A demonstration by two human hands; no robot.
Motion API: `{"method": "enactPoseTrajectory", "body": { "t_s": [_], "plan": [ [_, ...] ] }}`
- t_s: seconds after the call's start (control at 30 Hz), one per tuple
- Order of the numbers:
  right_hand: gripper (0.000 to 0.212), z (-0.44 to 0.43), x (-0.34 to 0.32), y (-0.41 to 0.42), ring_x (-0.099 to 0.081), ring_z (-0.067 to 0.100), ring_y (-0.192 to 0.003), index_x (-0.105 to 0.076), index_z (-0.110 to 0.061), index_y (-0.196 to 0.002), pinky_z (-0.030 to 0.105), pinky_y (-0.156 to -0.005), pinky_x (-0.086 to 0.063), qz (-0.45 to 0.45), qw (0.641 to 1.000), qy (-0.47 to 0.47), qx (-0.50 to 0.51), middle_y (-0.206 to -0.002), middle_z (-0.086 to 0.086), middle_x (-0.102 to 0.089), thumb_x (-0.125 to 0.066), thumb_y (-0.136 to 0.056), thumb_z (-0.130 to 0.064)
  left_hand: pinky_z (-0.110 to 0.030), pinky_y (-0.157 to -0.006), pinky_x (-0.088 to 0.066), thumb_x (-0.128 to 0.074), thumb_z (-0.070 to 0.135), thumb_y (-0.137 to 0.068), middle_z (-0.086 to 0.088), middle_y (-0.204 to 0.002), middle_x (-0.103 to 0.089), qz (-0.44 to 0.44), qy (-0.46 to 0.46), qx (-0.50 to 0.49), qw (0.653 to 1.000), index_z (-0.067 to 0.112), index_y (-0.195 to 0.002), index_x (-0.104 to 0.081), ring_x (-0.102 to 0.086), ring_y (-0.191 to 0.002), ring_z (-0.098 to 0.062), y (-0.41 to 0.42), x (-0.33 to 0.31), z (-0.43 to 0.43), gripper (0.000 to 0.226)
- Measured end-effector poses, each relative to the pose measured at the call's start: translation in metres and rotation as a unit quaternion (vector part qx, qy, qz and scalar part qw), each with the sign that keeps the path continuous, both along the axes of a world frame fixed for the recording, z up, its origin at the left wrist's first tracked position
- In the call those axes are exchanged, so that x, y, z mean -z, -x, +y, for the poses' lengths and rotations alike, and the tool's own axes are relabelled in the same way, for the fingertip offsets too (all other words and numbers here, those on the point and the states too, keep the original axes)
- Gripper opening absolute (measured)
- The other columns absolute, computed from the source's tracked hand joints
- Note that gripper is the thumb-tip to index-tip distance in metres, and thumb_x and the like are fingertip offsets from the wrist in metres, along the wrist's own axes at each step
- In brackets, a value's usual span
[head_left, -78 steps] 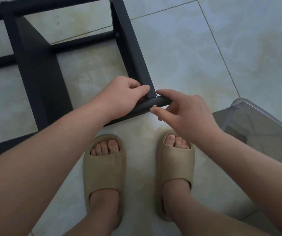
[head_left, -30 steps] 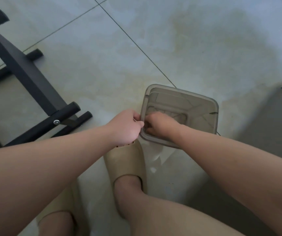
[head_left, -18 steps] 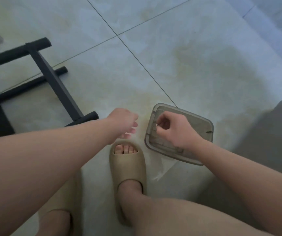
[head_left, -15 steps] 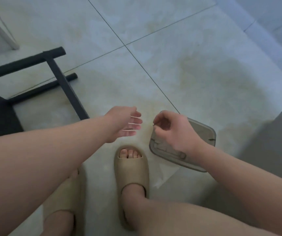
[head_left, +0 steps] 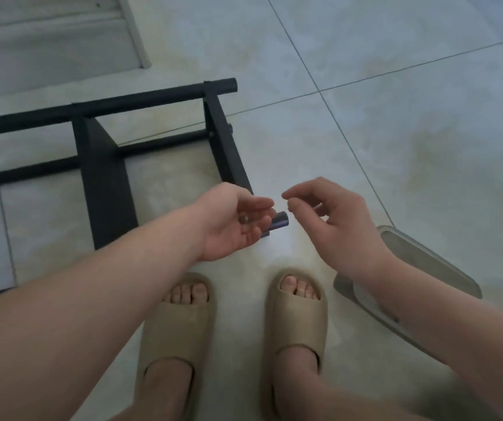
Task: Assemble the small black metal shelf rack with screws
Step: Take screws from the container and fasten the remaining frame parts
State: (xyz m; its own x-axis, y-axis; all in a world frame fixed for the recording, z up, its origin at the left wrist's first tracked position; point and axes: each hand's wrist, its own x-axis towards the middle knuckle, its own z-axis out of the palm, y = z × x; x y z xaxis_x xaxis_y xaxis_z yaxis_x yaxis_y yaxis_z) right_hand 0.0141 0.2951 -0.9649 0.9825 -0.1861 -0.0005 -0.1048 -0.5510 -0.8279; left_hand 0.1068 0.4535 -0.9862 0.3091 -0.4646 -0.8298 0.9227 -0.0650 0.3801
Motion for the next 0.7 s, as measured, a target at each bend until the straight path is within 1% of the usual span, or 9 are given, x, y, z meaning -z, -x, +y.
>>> {"method": "enactPoseTrajectory", "body": {
  "t_s": [0.07,0.13,0.2,0.3,0.33,0.43,0.5,0.6,0.7],
  "plan": [
    [0.014,0.001,0.011,-0.012,-0.063,0.006,-0.092,-0.071,-0.02,-0.103,0.013,-0.077,-0.047,0.04,0.999,0.021,-0.017,-0.096,-0.01,-0.068,-0.065,-0.095,-0.01,-0.019,-0.047,-0.049,-0.034,-0.005,-0.091,-0.008,-0.083,-0.067,-0.018,-0.007,-0.032,0.999,0.004,-0.093,-0.067,-0.064,-0.057,-0.012,-0.006,0.009,0.013,0.034],
    [0.023,-0.004,0.023,-0.024,-0.058,0.003,-0.104,-0.068,-0.02,-0.118,0.014,-0.089,-0.044,0.081,0.99,0.084,-0.075,-0.11,-0.01,-0.065,-0.066,-0.095,-0.017,-0.017,-0.05,-0.051,-0.026,-0.014,-0.089,-0.008,-0.087,-0.068,-0.049,-0.01,-0.056,0.997,0.004,-0.095,-0.066,-0.067,-0.061,-0.01,-0.016,0.021,0.025,0.044],
    [0.046,-0.011,0.031,-0.035,-0.049,0.008,-0.123,-0.058,-0.019,-0.137,0.016,-0.104,-0.036,0.109,0.969,0.157,-0.156,-0.131,-0.007,-0.056,-0.068,-0.093,-0.028,-0.018,-0.053,-0.054,-0.025,-0.016,-0.092,-0.007,-0.089,-0.071,-0.083,-0.017,-0.063,0.994,0.006,-0.096,-0.066,-0.071,-0.065,-0.009,-0.026,0.031,0.034,0.047],
    [0.089,-0.018,0.04,-0.049,-0.025,0.018,-0.148,-0.031,-0.018,-0.158,0.039,-0.121,-0.026,0.128,0.925,0.237,-0.269,-0.16,-0.003,-0.031,-0.071,-0.085,-0.049,-0.019,-0.06,-0.057,-0.031,-0.015,-0.096,-0.006,-0.094,-0.073,-0.14,-0.054,-0.024,0.988,0.01,-0.097,-0.066,-0.074,-0.072,-0.008,-0.035,0.046,0.04,0.044],
    [0.1,-0.019,0.043,-0.054,-0.014,0.017,-0.153,-0.02,-0.02,-0.161,0.041,-0.123,-0.021,0.131,0.906,0.267,-0.3,-0.166,-0.003,-0.019,-0.07,-0.082,-0.057,-0.019,-0.062,-0.057,-0.033,-0.015,-0.097,-0.006,-0.095,-0.073,-0.157,-0.065,0.003,0.985,0.011,-0.097,-0.066,-0.074,-0.074,-0.007,-0.036,0.051,0.039,0.042],
    [0.119,-0.02,0.051,-0.07,0.01,0.011,-0.155,0.0,-0.024,-0.163,0.031,-0.123,-0.004,0.134,0.868,0.318,-0.357,-0.169,-0.009,0.009,-0.065,-0.075,-0.071,-0.02,-0.061,-0.057,-0.04,-0.012,-0.096,-0.007,-0.097,-0.075,-0.205,-0.091,0.103,0.969,0.012,-0.101,-0.066,-0.074,-0.075,-0.009,-0.033,0.061,0.034,0.035],
    [0.122,-0.019,0.056,-0.079,0.012,0.012,-0.155,0.0,-0.024,-0.163,0.032,-0.123,-0.002,0.127,0.856,0.333,-0.375,-0.169,-0.008,0.013,-0.063,-0.072,-0.075,-0.021,-0.063,-0.058,-0.047,-0.011,-0.094,-0.011,-0.096,-0.077,-0.223,-0.077,0.156,0.959,0.013,-0.097,-0.068,-0.075,-0.077,-0.015,-0.031,0.064,0.03,0.032],
    [0.124,-0.015,0.059,-0.089,0.01,0.013,-0.156,-0.002,-0.023,-0.163,0.036,-0.125,-0.004,0.123,0.841,0.351,-0.394,-0.169,-0.006,0.013,-0.059,-0.07,-0.081,-0.032,-0.082,-0.058,-0.06,-0.004,-0.089,-0.009,-0.097,-0.077,-0.292,-0.097,0.26,0.915,0.019,-0.09,-0.073,-0.072,-0.094,-0.024,-0.032,0.065,0.026,0.026],
    [0.126,-0.015,0.059,-0.092,0.015,0.013,-0.155,0.001,-0.025,-0.163,0.042,-0.126,-0.003,0.121,0.832,0.362,-0.402,-0.169,-0.007,0.017,-0.057,-0.069,-0.084,-0.03,-0.08,-0.053,-0.06,0.0,-0.089,-0.004,-0.096,-0.076,-0.307,-0.108,0.281,0.903,0.018,-0.096,-0.073,-0.069,-0.093,-0.022,-0.032,0.065,0.026,0.023]
  ]
}}
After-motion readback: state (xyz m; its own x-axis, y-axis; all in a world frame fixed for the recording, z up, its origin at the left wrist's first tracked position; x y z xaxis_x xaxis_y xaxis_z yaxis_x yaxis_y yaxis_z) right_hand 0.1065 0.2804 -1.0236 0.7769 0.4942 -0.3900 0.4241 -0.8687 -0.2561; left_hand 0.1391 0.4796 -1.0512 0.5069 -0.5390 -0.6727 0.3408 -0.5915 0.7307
